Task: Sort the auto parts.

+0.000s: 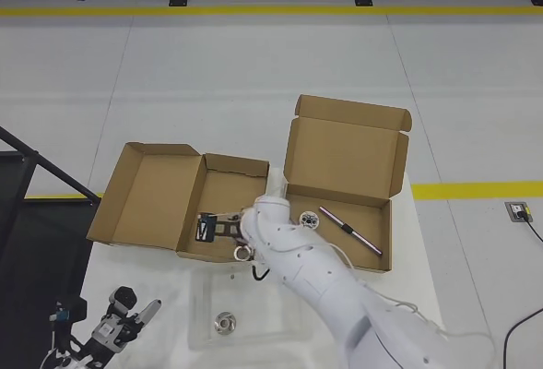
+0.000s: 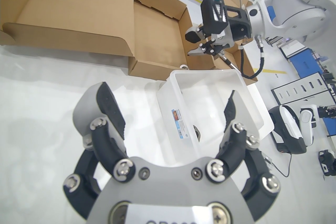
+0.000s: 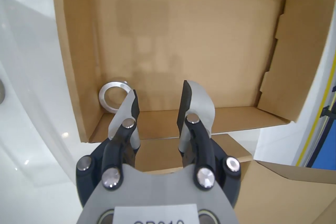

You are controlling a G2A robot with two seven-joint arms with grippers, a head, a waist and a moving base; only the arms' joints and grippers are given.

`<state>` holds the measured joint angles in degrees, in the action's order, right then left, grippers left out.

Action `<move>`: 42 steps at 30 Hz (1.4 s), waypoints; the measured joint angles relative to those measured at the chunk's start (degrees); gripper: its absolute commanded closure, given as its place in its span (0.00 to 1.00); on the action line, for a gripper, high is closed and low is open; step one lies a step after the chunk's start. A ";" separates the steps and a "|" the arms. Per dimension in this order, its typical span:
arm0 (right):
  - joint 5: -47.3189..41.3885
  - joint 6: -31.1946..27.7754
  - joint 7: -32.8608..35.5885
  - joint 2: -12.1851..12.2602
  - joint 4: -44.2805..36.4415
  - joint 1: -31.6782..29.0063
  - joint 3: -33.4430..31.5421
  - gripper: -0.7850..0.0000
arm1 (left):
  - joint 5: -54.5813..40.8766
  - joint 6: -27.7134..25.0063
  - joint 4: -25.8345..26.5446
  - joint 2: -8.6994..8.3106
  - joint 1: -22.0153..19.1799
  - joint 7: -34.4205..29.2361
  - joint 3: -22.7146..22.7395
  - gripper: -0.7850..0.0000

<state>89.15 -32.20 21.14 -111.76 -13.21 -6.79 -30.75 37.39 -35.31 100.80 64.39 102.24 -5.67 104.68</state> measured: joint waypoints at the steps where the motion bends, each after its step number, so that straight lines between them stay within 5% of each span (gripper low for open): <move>1: 0.28 0.60 -1.07 0.17 -0.34 0.07 -0.02 0.53 | 0.05 0.05 0.02 0.00 -0.01 -0.03 -0.06 0.00; 8: 6.48 -3.16 -15.62 2.79 -3.95 0.67 1.43 0.47 | 0.31 0.23 0.02 0.02 -0.09 -0.05 -0.32 0.00; 11: 10.16 -5.63 -22.23 4.18 -5.93 0.38 2.50 0.13 | 0.27 0.27 -0.03 0.02 -0.13 -0.04 -0.33 0.00; 14: 14.19 -7.79 -28.03 5.56 -8.82 -0.33 3.82 0.16 | 0.24 0.23 -0.16 0.01 -0.23 -0.12 -0.29 0.00; 20: 22.87 -8.66 -36.47 8.59 -17.29 -3.46 6.52 0.04 | 0.10 0.41 -0.27 -0.01 -0.40 -0.31 -0.26 0.00; 33: 28.98 -10.12 -29.57 17.35 -43.17 -15.54 0.14 0.00 | 0.85 0.54 -0.36 0.00 -0.62 -0.08 -0.64 0.00; 42: 28.68 -11.07 -28.05 17.71 -44.24 -16.08 -0.64 0.00 | 1.32 0.55 -0.27 0.01 -0.42 0.37 -0.58 0.00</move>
<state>117.82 -43.28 -6.91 -94.05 -57.45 -22.87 -31.40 38.70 -34.77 100.53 64.40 101.82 -5.30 104.10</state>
